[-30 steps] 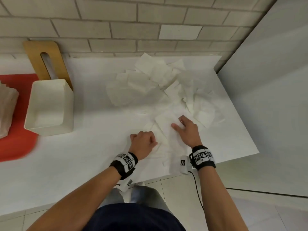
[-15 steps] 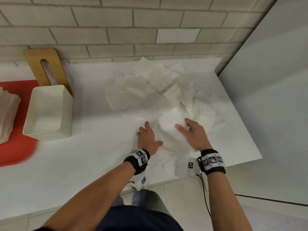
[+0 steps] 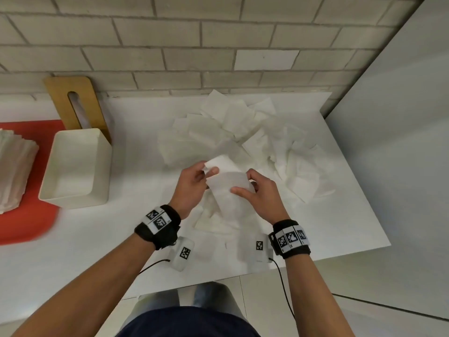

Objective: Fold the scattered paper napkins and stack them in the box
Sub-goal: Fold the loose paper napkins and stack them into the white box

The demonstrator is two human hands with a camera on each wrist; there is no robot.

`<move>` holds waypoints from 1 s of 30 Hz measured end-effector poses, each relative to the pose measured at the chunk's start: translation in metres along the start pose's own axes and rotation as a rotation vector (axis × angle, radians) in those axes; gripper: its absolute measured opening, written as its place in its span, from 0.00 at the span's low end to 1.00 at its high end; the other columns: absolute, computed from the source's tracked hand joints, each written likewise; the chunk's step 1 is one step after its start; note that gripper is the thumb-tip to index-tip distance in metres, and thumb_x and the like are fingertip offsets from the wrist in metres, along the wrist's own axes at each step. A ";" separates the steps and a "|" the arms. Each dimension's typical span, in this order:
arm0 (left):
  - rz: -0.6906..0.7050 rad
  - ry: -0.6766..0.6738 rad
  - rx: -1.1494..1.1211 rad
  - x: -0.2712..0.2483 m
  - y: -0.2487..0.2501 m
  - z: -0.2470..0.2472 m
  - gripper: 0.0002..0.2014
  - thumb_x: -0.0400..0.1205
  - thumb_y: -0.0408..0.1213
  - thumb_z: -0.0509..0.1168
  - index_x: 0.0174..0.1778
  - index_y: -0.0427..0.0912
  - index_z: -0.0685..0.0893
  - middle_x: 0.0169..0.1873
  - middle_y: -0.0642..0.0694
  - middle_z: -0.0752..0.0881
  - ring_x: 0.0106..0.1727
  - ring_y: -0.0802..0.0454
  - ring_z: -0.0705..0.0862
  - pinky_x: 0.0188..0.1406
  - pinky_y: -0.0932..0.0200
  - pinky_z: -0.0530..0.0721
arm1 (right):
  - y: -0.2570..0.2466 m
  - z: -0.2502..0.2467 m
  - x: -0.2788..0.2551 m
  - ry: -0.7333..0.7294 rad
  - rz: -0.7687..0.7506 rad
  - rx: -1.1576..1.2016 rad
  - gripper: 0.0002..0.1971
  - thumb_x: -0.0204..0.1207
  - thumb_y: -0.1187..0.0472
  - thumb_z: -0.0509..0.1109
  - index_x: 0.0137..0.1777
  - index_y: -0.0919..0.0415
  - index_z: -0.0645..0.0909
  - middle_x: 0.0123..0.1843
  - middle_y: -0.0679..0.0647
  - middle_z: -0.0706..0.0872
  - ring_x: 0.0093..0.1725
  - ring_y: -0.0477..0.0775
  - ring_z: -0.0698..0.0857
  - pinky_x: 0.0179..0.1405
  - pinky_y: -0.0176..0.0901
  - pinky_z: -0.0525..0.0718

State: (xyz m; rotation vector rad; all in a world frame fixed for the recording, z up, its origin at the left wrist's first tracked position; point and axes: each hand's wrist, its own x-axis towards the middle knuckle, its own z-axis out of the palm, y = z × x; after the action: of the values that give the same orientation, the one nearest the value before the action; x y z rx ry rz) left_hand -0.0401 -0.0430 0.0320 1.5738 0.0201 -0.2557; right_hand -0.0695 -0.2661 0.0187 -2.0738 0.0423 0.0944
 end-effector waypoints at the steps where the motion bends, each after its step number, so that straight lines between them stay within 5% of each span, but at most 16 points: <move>1: -0.011 -0.001 -0.111 -0.004 0.010 -0.007 0.11 0.90 0.36 0.71 0.61 0.30 0.86 0.53 0.32 0.92 0.54 0.42 0.91 0.55 0.44 0.91 | -0.017 0.003 -0.001 -0.011 -0.028 0.049 0.17 0.77 0.45 0.86 0.48 0.53 0.82 0.42 0.54 0.91 0.40 0.62 0.88 0.39 0.52 0.87; 4: 0.027 -0.002 -0.153 -0.015 0.039 -0.026 0.12 0.91 0.37 0.69 0.67 0.35 0.86 0.50 0.31 0.93 0.49 0.43 0.92 0.48 0.47 0.91 | -0.064 0.018 0.001 -0.018 -0.143 0.060 0.17 0.82 0.45 0.81 0.49 0.59 0.84 0.42 0.51 0.88 0.40 0.47 0.85 0.40 0.48 0.84; 6: 0.073 -0.003 -0.099 -0.018 0.053 -0.046 0.11 0.92 0.35 0.68 0.68 0.35 0.85 0.46 0.40 0.95 0.46 0.50 0.93 0.44 0.57 0.90 | -0.087 0.029 0.004 0.019 -0.185 0.046 0.18 0.83 0.45 0.79 0.47 0.60 0.83 0.41 0.48 0.84 0.38 0.44 0.80 0.40 0.41 0.79; 9: 0.126 0.026 -0.001 -0.023 0.074 -0.085 0.11 0.92 0.38 0.67 0.69 0.39 0.87 0.48 0.46 0.95 0.48 0.54 0.94 0.44 0.59 0.91 | -0.115 0.049 0.012 0.025 -0.171 0.146 0.24 0.82 0.38 0.78 0.49 0.62 0.83 0.46 0.57 0.88 0.46 0.62 0.89 0.47 0.65 0.89; 12: 0.172 0.060 0.077 -0.026 0.086 -0.127 0.10 0.92 0.39 0.68 0.69 0.44 0.88 0.56 0.43 0.95 0.59 0.43 0.94 0.57 0.35 0.94 | -0.143 0.073 0.017 0.032 -0.172 0.164 0.24 0.81 0.38 0.79 0.49 0.61 0.83 0.48 0.58 0.91 0.45 0.70 0.91 0.42 0.71 0.89; 15: 0.183 0.088 0.077 -0.033 0.096 -0.163 0.11 0.95 0.32 0.62 0.67 0.43 0.87 0.59 0.46 0.94 0.62 0.42 0.93 0.63 0.29 0.91 | -0.171 0.105 0.022 0.041 -0.147 0.233 0.19 0.83 0.48 0.81 0.45 0.62 0.81 0.48 0.54 0.93 0.43 0.64 0.93 0.41 0.66 0.90; 18: 0.113 0.151 -0.107 -0.041 0.104 -0.189 0.23 0.96 0.54 0.53 0.74 0.45 0.85 0.66 0.46 0.92 0.69 0.45 0.90 0.76 0.34 0.85 | -0.198 0.147 0.027 0.060 -0.121 0.312 0.20 0.84 0.51 0.81 0.46 0.67 0.78 0.48 0.54 0.93 0.46 0.58 0.93 0.47 0.62 0.89; 20: 0.160 0.179 -0.140 -0.046 0.109 -0.203 0.22 0.92 0.63 0.54 0.77 0.62 0.83 0.74 0.48 0.88 0.78 0.50 0.85 0.84 0.41 0.78 | -0.215 0.179 0.032 0.086 -0.118 0.348 0.22 0.83 0.49 0.81 0.46 0.67 0.78 0.46 0.56 0.90 0.44 0.59 0.88 0.49 0.59 0.87; 21: 0.210 0.196 -0.115 -0.046 0.112 -0.209 0.16 0.93 0.59 0.57 0.76 0.69 0.81 0.75 0.48 0.87 0.79 0.51 0.83 0.84 0.43 0.77 | -0.224 0.193 0.034 0.102 -0.120 0.370 0.23 0.83 0.46 0.81 0.47 0.67 0.78 0.47 0.61 0.89 0.46 0.65 0.87 0.52 0.64 0.88; 23: 0.288 0.233 -0.049 -0.043 0.110 -0.229 0.17 0.95 0.45 0.61 0.81 0.61 0.78 0.73 0.45 0.88 0.76 0.48 0.86 0.81 0.39 0.80 | -0.238 0.223 0.038 0.124 -0.102 0.384 0.24 0.81 0.42 0.80 0.49 0.65 0.80 0.50 0.67 0.88 0.50 0.71 0.87 0.57 0.73 0.88; 26: 0.313 0.326 0.001 -0.036 0.104 -0.267 0.27 0.95 0.43 0.63 0.89 0.37 0.68 0.73 0.43 0.88 0.73 0.47 0.88 0.76 0.38 0.84 | -0.252 0.259 0.038 0.149 -0.087 0.405 0.12 0.85 0.50 0.79 0.55 0.56 0.81 0.50 0.51 0.92 0.51 0.58 0.91 0.56 0.66 0.91; 30: 0.263 0.353 0.085 -0.026 0.109 -0.316 0.18 0.96 0.45 0.60 0.81 0.45 0.75 0.65 0.51 0.90 0.67 0.56 0.89 0.67 0.54 0.89 | -0.254 0.303 0.027 0.209 -0.144 0.409 0.18 0.87 0.60 0.76 0.67 0.49 0.71 0.51 0.53 0.92 0.49 0.54 0.93 0.51 0.53 0.92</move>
State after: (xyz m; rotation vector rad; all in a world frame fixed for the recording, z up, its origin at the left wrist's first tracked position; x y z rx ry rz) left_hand 0.0008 0.2704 0.1425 1.6693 0.0771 0.2310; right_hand -0.0396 0.1219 0.0921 -1.6648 0.0364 -0.2046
